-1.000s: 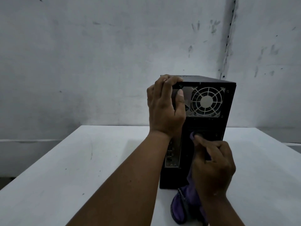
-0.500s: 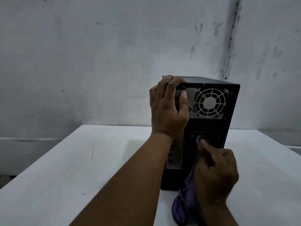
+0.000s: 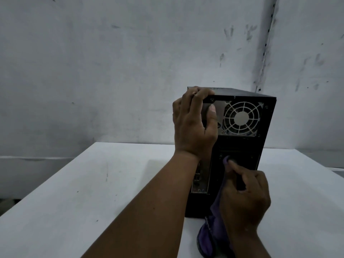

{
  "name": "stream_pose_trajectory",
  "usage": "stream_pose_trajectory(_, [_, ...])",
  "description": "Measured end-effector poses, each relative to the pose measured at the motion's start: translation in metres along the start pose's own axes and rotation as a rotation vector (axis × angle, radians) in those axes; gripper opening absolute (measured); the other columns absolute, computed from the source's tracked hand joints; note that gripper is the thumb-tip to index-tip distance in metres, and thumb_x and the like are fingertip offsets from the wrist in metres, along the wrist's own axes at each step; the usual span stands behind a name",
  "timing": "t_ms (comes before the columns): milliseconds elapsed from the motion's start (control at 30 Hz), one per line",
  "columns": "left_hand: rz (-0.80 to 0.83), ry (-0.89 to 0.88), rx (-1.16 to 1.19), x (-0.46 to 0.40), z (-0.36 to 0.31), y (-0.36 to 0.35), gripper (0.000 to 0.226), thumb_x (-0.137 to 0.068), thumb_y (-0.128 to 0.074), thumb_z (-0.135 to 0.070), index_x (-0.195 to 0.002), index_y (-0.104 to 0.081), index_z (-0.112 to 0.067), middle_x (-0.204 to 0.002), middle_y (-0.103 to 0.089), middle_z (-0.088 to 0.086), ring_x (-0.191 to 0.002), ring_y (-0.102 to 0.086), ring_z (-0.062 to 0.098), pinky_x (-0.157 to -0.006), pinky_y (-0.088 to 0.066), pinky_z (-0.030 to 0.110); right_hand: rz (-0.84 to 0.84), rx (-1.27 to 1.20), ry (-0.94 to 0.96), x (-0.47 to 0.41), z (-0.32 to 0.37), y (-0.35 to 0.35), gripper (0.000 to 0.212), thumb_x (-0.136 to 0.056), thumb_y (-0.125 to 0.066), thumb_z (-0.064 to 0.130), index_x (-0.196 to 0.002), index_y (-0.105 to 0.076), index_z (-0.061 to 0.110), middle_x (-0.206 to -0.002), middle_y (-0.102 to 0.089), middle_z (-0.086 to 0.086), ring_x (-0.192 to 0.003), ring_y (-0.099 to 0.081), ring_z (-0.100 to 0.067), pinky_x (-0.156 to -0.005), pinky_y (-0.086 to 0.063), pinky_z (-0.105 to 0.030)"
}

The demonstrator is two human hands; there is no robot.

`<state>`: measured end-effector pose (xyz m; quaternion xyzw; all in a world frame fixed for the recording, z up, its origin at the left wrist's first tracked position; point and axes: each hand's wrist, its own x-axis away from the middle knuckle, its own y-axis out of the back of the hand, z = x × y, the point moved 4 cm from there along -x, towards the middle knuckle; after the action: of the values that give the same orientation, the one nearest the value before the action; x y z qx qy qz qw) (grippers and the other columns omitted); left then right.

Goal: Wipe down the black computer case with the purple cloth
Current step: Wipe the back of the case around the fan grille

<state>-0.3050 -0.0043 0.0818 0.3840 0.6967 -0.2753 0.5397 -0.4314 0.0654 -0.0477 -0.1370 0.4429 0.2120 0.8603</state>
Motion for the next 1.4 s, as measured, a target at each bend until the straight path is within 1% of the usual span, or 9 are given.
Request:
stream_pose_trajectory(200, [-0.005,-0.013,-0.006,0.0,0.001,-0.001,0.033,-0.093,-0.054,-0.02,-0.124,-0.063,-0.012,-0.128,-0.06,0.0,-0.124,-0.052,0.018,-0.108,-0.03,0.027,0.036,-0.038,-0.049,0.006,-0.003,-0.004,0.01,-0.087,-0.079,0.007,-0.097,-0.076,0.004,-0.087,-0.062,-0.005,-0.077,-0.058,-0.016,-0.077,-0.039,0.0])
stream_pose_trajectory(367, [-0.005,-0.012,-0.002,0.001,0.001,0.0,0.031,-0.093,-0.056,-0.017,-0.123,-0.063,-0.012,-0.126,-0.06,0.0,-0.124,-0.053,0.017,-0.108,-0.034,0.03,0.106,-0.094,-0.21,0.016,-0.008,-0.001,0.012,-0.093,-0.069,0.027,-0.096,-0.068,0.015,-0.089,-0.064,0.004,-0.082,-0.057,-0.007,-0.077,-0.039,0.001])
stream_pose_trajectory(500, [-0.007,-0.013,0.001,0.0,0.001,-0.001,0.032,-0.093,-0.056,-0.018,-0.123,-0.063,-0.013,-0.127,-0.06,0.0,-0.123,-0.053,0.019,-0.106,-0.036,0.033,0.136,-0.099,-0.363,0.005,-0.009,-0.004,0.012,-0.091,-0.074,0.023,-0.094,-0.063,0.02,-0.089,-0.065,0.004,-0.081,-0.059,-0.015,-0.071,-0.043,-0.017])
stream_pose_trajectory(600, [-0.011,-0.026,0.0,0.001,0.002,-0.001,0.032,-0.092,-0.057,-0.017,-0.123,-0.062,-0.013,-0.127,-0.059,-0.001,-0.122,-0.053,0.017,-0.106,-0.038,0.036,0.107,-0.102,-0.357,-0.005,-0.004,-0.005,0.012,-0.091,-0.074,0.022,-0.095,-0.063,0.02,-0.089,-0.065,0.004,-0.081,-0.059,-0.016,-0.074,-0.047,-0.03])
stream_pose_trajectory(833, [-0.01,-0.018,0.003,0.0,0.002,-0.002,0.032,-0.092,-0.056,-0.019,-0.123,-0.063,-0.013,-0.127,-0.06,0.001,-0.123,-0.053,0.018,-0.106,-0.037,0.034,-0.019,-0.06,-0.16,-0.023,0.004,-0.003,0.013,-0.098,-0.07,0.016,-0.106,-0.069,0.007,-0.1,-0.065,0.003,-0.094,-0.056,-0.006,-0.083,-0.035,0.002])
stream_pose_trajectory(967, [-0.01,-0.014,0.0,0.0,0.002,-0.002,0.032,-0.093,-0.055,-0.02,-0.123,-0.063,-0.013,-0.128,-0.06,0.0,-0.124,-0.053,0.018,-0.107,-0.033,0.029,0.017,-0.048,-0.092,-0.002,-0.001,-0.001,0.016,-0.093,-0.069,0.019,-0.099,-0.071,0.005,-0.092,-0.061,0.005,-0.087,-0.051,0.001,-0.084,-0.034,0.004])
stream_pose_trajectory(1067, [-0.004,-0.003,-0.004,0.0,0.002,-0.002,0.032,-0.093,-0.055,-0.021,-0.124,-0.063,-0.014,-0.129,-0.059,0.0,-0.123,-0.053,0.021,-0.107,-0.031,0.026,0.039,-0.031,-0.058,0.001,-0.003,0.0,0.009,-0.093,-0.076,0.011,-0.097,-0.072,0.004,-0.09,-0.065,0.001,-0.087,-0.055,-0.004,-0.085,-0.035,0.003])
stream_pose_trajectory(1200, [0.01,-0.001,-0.011,0.0,0.002,-0.001,0.033,-0.094,-0.055,-0.022,-0.125,-0.062,-0.015,-0.129,-0.059,0.0,-0.123,-0.053,0.021,-0.107,-0.033,0.028,-0.01,-0.029,0.037,-0.027,0.009,0.001,0.009,-0.091,-0.076,0.006,-0.097,-0.073,0.0,-0.093,-0.07,-0.007,-0.092,-0.052,0.001,-0.088,-0.034,0.003])
stream_pose_trajectory(1400, [0.0,0.007,-0.018,0.001,0.003,-0.002,0.033,-0.094,-0.054,-0.023,-0.124,-0.063,-0.014,-0.13,-0.058,0.0,-0.124,-0.052,0.021,-0.107,-0.034,0.028,0.078,-0.009,0.108,-0.023,0.013,-0.004,0.01,-0.085,-0.079,0.001,-0.093,-0.073,0.001,-0.092,-0.069,-0.01,-0.087,-0.055,-0.006,-0.085,-0.038,0.002])
